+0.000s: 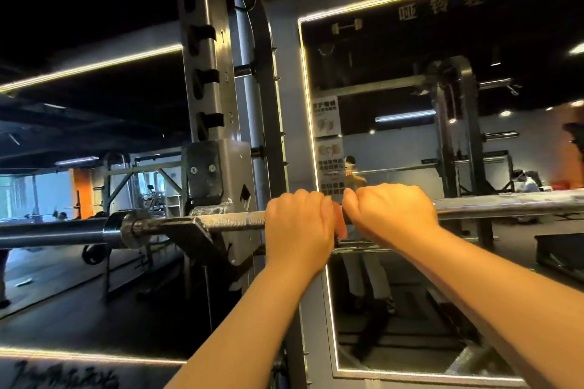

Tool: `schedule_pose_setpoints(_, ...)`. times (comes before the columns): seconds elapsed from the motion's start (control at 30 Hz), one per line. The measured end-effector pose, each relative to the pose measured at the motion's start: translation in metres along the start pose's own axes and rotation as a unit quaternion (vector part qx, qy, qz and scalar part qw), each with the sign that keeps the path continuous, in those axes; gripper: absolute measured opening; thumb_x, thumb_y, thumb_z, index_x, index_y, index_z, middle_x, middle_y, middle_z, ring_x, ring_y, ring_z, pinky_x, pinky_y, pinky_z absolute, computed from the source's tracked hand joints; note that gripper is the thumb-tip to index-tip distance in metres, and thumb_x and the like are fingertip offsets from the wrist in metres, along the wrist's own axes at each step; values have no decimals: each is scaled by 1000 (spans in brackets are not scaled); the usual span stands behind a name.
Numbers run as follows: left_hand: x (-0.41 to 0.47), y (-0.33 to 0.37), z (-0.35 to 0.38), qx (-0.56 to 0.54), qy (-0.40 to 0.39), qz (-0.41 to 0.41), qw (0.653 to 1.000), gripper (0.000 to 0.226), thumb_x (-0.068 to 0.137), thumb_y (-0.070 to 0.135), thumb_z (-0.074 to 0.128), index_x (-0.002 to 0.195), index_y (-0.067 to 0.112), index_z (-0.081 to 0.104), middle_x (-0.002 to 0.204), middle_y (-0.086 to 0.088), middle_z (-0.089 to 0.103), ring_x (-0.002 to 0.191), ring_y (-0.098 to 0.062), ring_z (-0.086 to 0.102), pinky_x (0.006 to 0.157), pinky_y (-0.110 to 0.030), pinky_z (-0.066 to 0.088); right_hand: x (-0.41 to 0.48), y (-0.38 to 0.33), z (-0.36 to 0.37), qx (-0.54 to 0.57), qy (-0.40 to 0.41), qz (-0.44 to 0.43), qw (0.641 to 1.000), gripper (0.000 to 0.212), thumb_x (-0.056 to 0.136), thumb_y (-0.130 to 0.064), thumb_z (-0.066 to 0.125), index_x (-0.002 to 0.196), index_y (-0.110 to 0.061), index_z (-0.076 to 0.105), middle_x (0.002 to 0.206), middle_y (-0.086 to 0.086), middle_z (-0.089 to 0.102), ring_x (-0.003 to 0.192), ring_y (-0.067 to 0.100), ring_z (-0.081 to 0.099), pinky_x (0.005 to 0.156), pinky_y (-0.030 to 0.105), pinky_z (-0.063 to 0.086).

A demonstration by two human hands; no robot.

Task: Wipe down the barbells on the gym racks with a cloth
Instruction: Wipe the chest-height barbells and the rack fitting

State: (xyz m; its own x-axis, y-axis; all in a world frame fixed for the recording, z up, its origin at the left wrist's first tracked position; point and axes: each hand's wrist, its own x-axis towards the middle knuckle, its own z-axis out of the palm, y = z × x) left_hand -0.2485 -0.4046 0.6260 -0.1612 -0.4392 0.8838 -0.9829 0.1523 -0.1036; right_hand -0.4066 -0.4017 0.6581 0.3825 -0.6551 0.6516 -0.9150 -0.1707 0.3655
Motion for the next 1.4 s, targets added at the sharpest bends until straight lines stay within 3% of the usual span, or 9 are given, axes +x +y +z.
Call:
schedule_pose_setpoints(0.1, -25, -4, 15, -91, 28, 3, 995, 39, 107, 41, 23, 120, 26, 56, 113, 6, 55, 115, -18, 50, 117, -49, 29, 2, 0, 3, 17, 9, 37, 999, 30, 106, -36, 27, 96, -17, 48, 84, -1, 60, 73, 23, 62, 65, 38, 53)
schedule_pose_setpoints(0.2, -33, -9, 14, -96, 26, 29, 995, 46, 106, 41, 20, 136, 21, 50, 129, 2, 52, 132, -21, 42, 124, -51, 17, 5, -1, 6, 50, 6, 88, 995, 50, 104, -45, 15, 90, -20, 56, 78, -1, 60, 67, 20, 58, 63, 36, 49)
schedule_pose_setpoints(0.33, -3, -13, -8, -29, -45, 40, 998, 29, 106, 43, 32, 104, 24, 54, 93, 6, 55, 92, -19, 59, 85, -35, 43, 5, -1, 7, 101, 13, 133, 986, 57, 104, -50, 14, 79, -21, 57, 71, 0, 61, 64, 18, 60, 69, 37, 55)
schedule_pose_setpoints(0.43, 22, -14, -15, 72, -149, 73, 983, 26, 106, 38, 41, 114, 16, 50, 99, -4, 61, 92, -30, 63, 72, -39, 44, 5, -2, 6, 94, 13, 117, 989, 53, 105, -48, 15, 80, -22, 54, 73, 0, 60, 66, 18, 60, 72, 39, 57)
schedule_pose_setpoints(0.57, 22, -6, -14, 98, -146, 83, 981, 32, 105, 38, 46, 125, 12, 49, 105, -8, 62, 95, -31, 64, 72, -41, 46, 5, 0, 7, 88, 10, 115, 989, 55, 105, -48, 14, 80, -20, 55, 72, 0, 60, 65, 17, 58, 70, 37, 54)
schedule_pose_setpoints(0.73, 2, -11, -3, -103, -17, 42, 994, 43, 108, 43, 27, 111, 23, 65, 115, 3, 67, 111, -20, 62, 98, -42, 47, 7, -3, 8, 82, 13, 124, 989, 58, 104, -49, 12, 76, -20, 54, 71, 1, 60, 64, 18, 59, 68, 37, 53)
schedule_pose_setpoints(1.0, 2, -37, -14, -7, -103, 46, 994, 60, 103, 55, 3, 100, 30, 57, 91, 12, 57, 90, -12, 57, 123, -48, 19, 3, 0, 3, 61, 11, 84, 995, 49, 104, -43, 14, 81, -20, 50, 71, -1, 57, 61, 16, 55, 62, 34, 48)
schedule_pose_setpoints(1.17, 9, -14, -5, 47, -77, -3, 996, 27, 105, 43, 36, 86, 24, 41, 79, 6, 42, 74, -19, 49, 72, -36, 37, 5, 1, 7, 66, 14, 91, 994, 50, 104, -45, 15, 82, -21, 53, 72, -2, 58, 61, 14, 53, 60, 33, 43)
schedule_pose_setpoints(1.4, 3, -8, 10, -30, 32, -17, 999, 32, 104, 37, 37, 78, 28, 54, 70, 10, 47, 70, -15, 50, 82, -40, 47, 4, -1, 5, 86, 19, 123, 988, 53, 105, -49, 17, 83, -21, 56, 73, 0, 60, 68, 18, 60, 73, 39, 57)
